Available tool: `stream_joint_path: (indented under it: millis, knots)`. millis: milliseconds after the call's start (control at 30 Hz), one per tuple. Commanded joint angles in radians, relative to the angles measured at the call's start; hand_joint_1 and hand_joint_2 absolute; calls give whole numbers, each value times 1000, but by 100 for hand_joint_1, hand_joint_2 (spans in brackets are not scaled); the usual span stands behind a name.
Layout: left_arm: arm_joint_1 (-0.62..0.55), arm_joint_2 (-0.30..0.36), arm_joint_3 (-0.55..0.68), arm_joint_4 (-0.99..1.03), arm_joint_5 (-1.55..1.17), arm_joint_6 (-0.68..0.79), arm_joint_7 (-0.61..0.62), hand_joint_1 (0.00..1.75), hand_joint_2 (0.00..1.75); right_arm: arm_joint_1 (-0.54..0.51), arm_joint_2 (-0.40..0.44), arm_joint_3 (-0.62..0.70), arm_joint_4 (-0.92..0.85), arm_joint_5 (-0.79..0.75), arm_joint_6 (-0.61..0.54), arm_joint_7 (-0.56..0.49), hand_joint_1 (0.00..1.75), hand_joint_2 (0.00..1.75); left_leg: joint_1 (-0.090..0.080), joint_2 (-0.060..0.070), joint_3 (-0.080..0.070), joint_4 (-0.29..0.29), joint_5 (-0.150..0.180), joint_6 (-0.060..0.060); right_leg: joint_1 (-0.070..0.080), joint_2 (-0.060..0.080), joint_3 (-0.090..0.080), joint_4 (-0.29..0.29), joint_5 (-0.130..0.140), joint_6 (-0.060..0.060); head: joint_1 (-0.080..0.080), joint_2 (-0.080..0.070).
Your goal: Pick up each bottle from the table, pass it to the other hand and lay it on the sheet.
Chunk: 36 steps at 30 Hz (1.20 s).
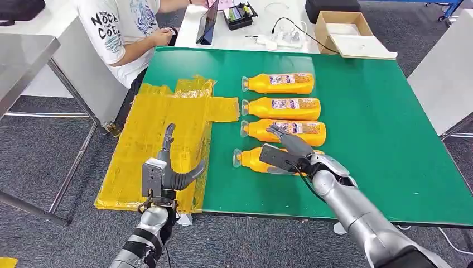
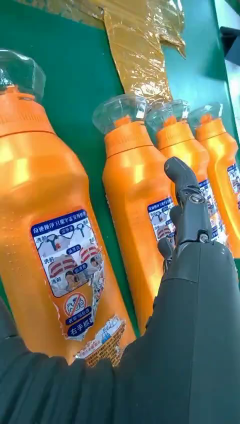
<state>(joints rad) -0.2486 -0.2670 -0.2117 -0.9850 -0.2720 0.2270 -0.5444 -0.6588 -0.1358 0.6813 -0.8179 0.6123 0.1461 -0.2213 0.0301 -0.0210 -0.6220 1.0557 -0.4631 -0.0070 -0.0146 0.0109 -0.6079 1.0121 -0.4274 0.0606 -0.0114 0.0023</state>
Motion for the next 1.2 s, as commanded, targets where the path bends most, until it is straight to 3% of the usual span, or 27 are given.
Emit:
stream_joint_path:
  millis: [33,233,500,1200]
  knots:
    - [-33,17,18,56,2,4,5,0,175,63,-78,59,-88,-12,-30,2,0,175,-1,0,4,-3,0,2,0,-3,5,-2,-1,-2,0,0]
    - [-35,12,15,72,-18,20,2,0,175,110,-121,75,-105,-1,-17,36,0,175,-2,1,9,-5,1,4,-1,-3,9,-4,0,-3,0,0]
    - [-15,18,18,43,-23,15,20,0,175,206,-149,-24,-71,109,-100,146,0,175,-1,-1,5,-3,0,2,0,-3,6,-3,-1,-2,0,0]
    - [-4,21,20,35,-30,7,39,0,175,211,-128,-134,-16,236,-115,204,0,175,-1,1,9,-3,0,2,0,-1,10,-3,0,-2,0,0]
